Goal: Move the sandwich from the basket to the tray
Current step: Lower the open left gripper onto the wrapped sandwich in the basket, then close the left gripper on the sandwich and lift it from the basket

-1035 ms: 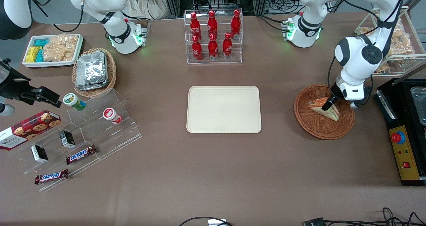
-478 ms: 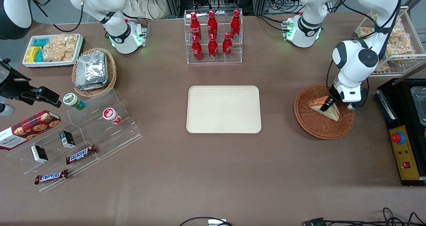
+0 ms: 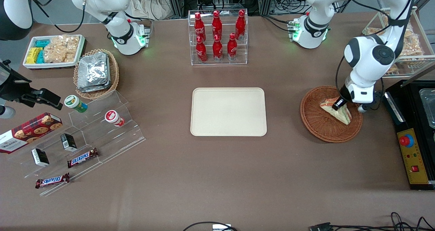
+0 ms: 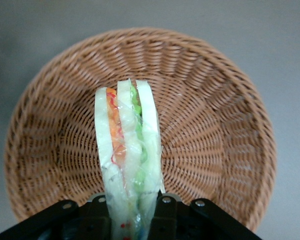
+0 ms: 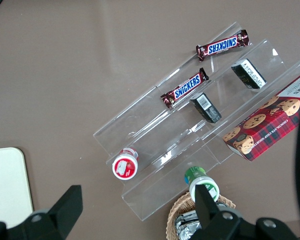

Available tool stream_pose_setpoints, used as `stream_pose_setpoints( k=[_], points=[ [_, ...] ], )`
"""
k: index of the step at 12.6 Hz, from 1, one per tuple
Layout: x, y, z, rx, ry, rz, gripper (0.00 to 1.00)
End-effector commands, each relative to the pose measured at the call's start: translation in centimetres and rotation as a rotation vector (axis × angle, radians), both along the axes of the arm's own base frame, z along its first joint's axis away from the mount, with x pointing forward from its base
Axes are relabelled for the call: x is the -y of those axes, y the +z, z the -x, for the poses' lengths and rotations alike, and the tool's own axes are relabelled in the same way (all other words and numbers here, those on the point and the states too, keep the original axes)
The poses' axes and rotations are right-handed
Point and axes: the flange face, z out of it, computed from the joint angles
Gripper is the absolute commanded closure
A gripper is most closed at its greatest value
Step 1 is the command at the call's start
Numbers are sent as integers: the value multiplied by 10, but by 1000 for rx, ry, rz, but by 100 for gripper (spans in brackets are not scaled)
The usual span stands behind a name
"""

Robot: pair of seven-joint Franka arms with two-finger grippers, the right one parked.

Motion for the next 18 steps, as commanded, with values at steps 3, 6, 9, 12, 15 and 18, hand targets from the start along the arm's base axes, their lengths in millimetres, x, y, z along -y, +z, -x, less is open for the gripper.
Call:
stream_pose_setpoints(
  k=[3,6,9,12,15,18],
  points=[
    [40,48,-7,-39,-329,-54,96],
    [70,75,-22,-29,-577,-82,96],
    [117,98,-34,-37,-684,-90,95],
    [176,124,-44,-92,-783,-74,91],
    [229,133,-38,-109,-819,-52,88],
    [296,122,-16,-102,-852,-28,86]
  ],
)
